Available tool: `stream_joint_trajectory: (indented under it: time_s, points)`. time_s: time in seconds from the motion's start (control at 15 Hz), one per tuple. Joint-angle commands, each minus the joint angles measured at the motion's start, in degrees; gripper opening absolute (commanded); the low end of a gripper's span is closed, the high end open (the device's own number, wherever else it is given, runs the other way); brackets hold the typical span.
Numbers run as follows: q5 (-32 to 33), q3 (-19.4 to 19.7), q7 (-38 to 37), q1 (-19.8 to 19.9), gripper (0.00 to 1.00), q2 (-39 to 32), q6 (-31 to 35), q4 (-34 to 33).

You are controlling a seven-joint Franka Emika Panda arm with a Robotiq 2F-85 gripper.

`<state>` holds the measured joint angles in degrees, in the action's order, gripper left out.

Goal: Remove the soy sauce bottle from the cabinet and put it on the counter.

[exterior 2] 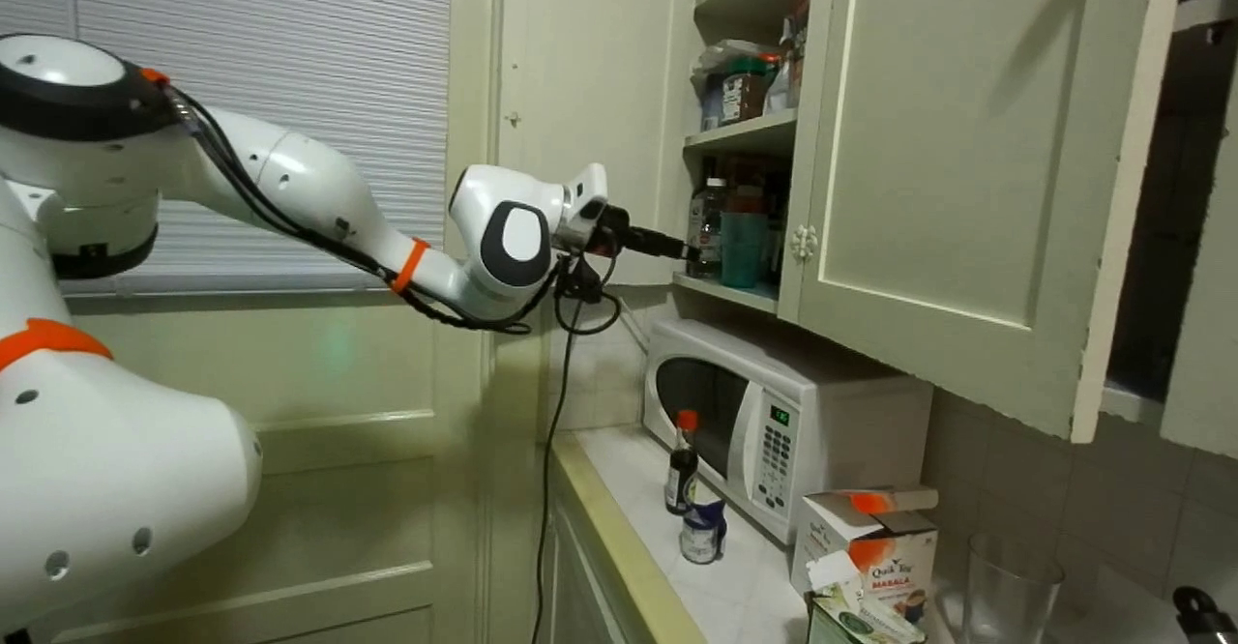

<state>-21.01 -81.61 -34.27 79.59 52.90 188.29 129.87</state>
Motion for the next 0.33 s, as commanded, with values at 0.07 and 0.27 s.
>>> stream_joint_trajectory:
  time_s: [0.07,0.27]
  points:
    - [-0.47,-0.15,0.97,-0.01,1.00,-0.60,-0.04,0.08]
    - [-0.58,-1.49,0.64,1.04,1.00,0.63,-0.10,0.15]
